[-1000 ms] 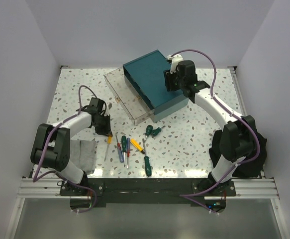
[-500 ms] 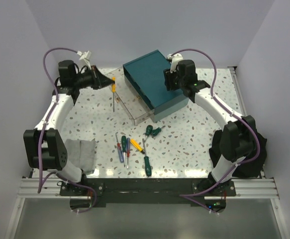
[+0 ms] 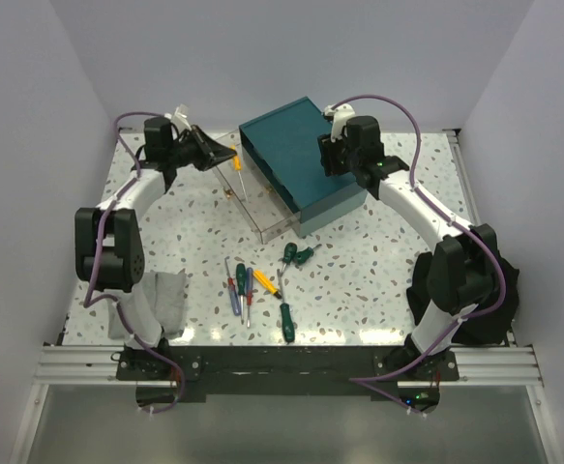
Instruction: Sort the tools into containers
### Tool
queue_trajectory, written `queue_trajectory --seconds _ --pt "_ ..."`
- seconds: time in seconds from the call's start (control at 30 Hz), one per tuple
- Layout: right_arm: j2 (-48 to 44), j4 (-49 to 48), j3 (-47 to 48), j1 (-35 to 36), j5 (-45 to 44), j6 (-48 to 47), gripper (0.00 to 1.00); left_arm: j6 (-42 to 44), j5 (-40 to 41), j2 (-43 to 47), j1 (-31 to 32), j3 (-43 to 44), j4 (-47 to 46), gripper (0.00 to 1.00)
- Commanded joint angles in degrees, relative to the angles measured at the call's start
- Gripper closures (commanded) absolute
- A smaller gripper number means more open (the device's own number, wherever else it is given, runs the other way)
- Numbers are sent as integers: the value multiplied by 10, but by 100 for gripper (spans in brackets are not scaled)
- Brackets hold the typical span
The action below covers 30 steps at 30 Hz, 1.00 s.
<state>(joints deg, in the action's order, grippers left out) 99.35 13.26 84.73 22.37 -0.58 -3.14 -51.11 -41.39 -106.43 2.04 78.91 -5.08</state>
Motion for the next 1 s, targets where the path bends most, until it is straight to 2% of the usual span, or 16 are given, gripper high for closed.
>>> queue_trajectory --seconds 0.0,0.03,0.07,0.17,0.27,0.4,0.47,0.53,0.67,0.97 --pt "-22 -11 8 -3 -12 -13 52 -55 18 -4 17 15 -26 89" --pt "-22 -11 7 -3 -13 -13 52 -56 21 -4 20 14 -20 77" --pt "-23 -11 7 -2 -12 -13 52 -54 27 -3 23 13 -14 57" --pt "-28 -10 6 -2 -12 -13 52 -12 27 26 24 14 10 41" --pt "-34 -9 3 -2 -9 -13 52 73 59 91 27 17 84 37" --pt "-37 -9 -3 -2 -1 1 51 179 146 216 38 -42 222 36" --pt "-35 -10 -4 -2 -1 5 51 250 191 237 38 -84 256 38" --pt "-34 -8 -2 -3 2 9 51 279 225 252 38 -114 311 39" --pt "-32 0 3 -2 4 3 51 275 183 276 45 -225 310 44" --pt "-44 34 -2 -2 -7 -15 51 251 175 302 95 -330 303 48"
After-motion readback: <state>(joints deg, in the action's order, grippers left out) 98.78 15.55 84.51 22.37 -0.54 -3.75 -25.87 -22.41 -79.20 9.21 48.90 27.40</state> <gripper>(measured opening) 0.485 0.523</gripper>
